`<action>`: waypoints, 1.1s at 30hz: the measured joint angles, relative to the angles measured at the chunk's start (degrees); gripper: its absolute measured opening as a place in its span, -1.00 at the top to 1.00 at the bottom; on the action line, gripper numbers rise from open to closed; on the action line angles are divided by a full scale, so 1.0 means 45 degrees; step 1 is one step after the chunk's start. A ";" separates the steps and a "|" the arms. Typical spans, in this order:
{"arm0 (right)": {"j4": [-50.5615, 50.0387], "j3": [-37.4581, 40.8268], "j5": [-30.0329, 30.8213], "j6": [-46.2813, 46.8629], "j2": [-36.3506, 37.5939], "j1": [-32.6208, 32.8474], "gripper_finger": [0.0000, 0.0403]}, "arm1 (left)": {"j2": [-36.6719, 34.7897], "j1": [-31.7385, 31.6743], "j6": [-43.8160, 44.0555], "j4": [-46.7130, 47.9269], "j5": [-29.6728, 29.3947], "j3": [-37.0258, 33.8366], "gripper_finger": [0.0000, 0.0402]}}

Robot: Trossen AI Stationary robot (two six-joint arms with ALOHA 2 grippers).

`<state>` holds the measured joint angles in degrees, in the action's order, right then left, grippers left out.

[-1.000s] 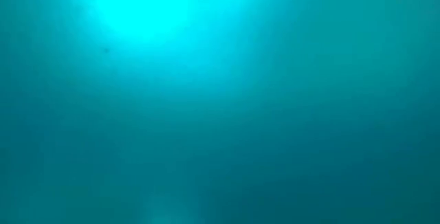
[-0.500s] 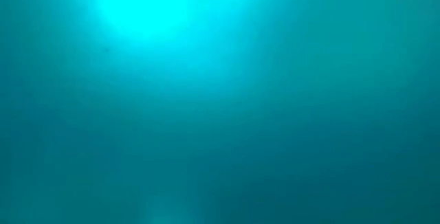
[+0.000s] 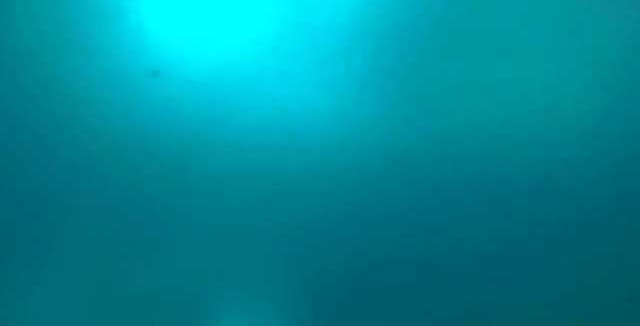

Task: Sort silverware by color (type)
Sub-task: Put the green spoon into the green bin

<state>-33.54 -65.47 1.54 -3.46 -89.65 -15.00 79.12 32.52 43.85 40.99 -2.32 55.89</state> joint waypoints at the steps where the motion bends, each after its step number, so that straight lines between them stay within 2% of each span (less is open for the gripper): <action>1: 0.0000 0.0000 0.0003 0.0000 0.0000 0.0000 0.34 | 0.0183 0.0125 0.0639 -0.0107 0.0431 0.0008 0.39; 6: 0.0003 0.0000 0.0001 0.0000 0.0000 0.0002 0.34 | 0.0953 0.0666 0.3428 -0.2118 0.2430 -0.0348 0.42; 11: 0.0000 0.0000 -0.0001 0.0000 0.0000 0.0001 0.34 | 0.2057 0.1326 0.4297 -0.4940 0.3417 -0.0692 0.43; 16: 0.0000 0.0000 0.0004 -0.0001 0.0000 0.0000 0.34 | 0.2657 0.1672 0.4486 -0.5431 0.3159 -0.0696 0.43; 21: 0.0000 0.0000 0.0001 -0.0001 0.0000 0.0000 0.34 | 0.3137 0.1805 0.4085 -0.5055 0.2425 -0.0716 0.43; 29: 0.0000 0.0000 0.0004 0.0000 0.0000 0.0000 0.34 | 0.3617 0.2088 0.3988 -0.4944 0.2346 -0.0716 0.43; 33: 0.0000 0.0000 0.0004 0.0000 0.0000 0.0002 0.34 | 0.3626 0.2163 0.4012 -0.4368 0.1794 -0.0716 0.43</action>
<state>-33.54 -65.47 1.56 -3.46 -89.65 -14.99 95.44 42.26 61.91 21.33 5.76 52.66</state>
